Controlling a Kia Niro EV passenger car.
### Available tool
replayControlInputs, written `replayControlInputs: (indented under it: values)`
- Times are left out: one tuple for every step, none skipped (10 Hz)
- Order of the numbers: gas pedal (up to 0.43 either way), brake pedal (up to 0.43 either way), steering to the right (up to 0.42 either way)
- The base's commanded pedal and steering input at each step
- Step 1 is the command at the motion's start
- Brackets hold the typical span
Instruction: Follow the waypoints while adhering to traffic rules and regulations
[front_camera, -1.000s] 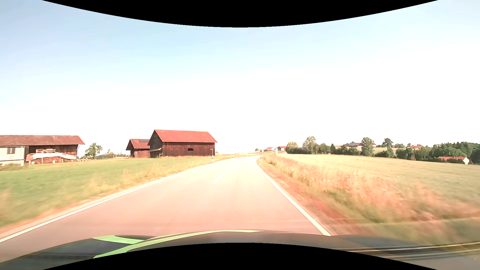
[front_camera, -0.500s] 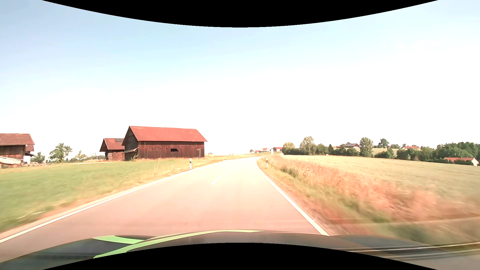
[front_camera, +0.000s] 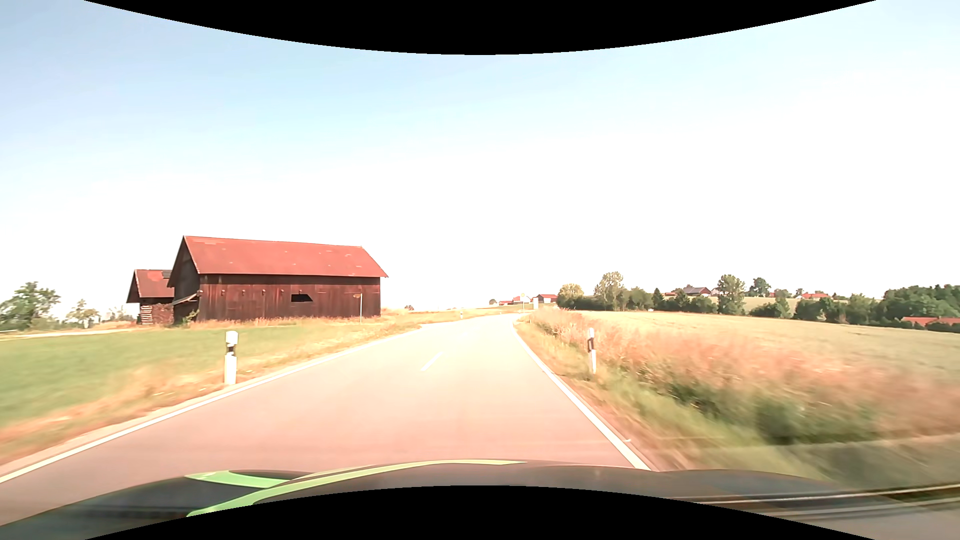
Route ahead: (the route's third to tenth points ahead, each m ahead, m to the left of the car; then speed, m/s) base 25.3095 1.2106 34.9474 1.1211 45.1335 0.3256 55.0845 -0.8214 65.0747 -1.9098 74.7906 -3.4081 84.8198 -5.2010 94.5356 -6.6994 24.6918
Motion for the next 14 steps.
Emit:
replayControlInputs:
  values:
    - [0.169,0.0,0.011]
    - [0.169,0.0,0.011]
    - [0.169,0.0,0.011]
    - [0.169,0.0,0.011]
    - [0.169,0.0,0.011]
    - [0.169,0.0,0.011]
    - [0.169,0.0,0.011]
    - [0.169,0.0,0.011]
    - [0.169,0.0,0.011]
    - [0.169,0.0,0.011]
    - [0.169,0.0,0.011]
    - [0.169,0.0,0.011]
    - [0.169,0.0,0.011]
    - [0.169,0.0,0.011]
